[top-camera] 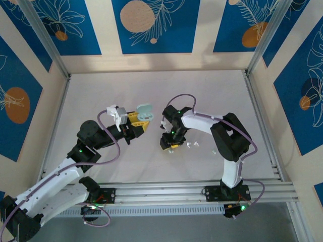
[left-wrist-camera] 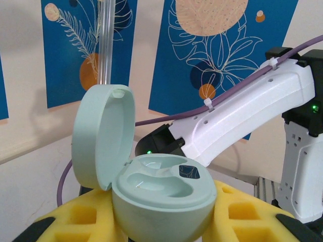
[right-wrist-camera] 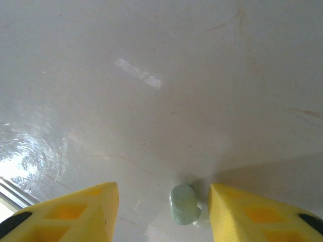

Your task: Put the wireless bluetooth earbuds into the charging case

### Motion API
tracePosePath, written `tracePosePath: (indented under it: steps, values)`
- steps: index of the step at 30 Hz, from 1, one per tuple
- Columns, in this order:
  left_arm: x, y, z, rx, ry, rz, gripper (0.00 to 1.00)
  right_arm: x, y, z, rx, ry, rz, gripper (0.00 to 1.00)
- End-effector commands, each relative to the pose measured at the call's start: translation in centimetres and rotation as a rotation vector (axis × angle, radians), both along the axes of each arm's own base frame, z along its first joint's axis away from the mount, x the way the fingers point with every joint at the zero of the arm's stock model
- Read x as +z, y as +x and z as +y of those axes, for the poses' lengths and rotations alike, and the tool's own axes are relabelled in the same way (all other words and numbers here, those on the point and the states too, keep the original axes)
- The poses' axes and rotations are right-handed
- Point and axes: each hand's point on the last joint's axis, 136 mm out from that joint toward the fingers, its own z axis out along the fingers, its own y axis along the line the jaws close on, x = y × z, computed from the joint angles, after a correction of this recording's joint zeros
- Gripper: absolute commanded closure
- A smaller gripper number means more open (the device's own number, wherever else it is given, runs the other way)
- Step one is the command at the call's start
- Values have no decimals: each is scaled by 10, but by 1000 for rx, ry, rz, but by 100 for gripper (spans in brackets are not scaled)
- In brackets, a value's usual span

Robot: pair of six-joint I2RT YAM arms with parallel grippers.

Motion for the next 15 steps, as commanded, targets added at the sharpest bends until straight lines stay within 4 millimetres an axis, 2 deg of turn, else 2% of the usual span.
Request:
tracePosePath:
  steps: [1, 8, 15]
  values:
    - [23, -4, 0, -9, -41, -44, 72, -7, -6, -5, 14, -43, 33, 50]
    - [22, -4, 0, -6, -39, -45, 72, -7, -19, -14, 37, -94, 29, 56]
    - [24, -4, 1, -4, -44, -47, 72, -5, -14, -18, 32, -155, -2, 63]
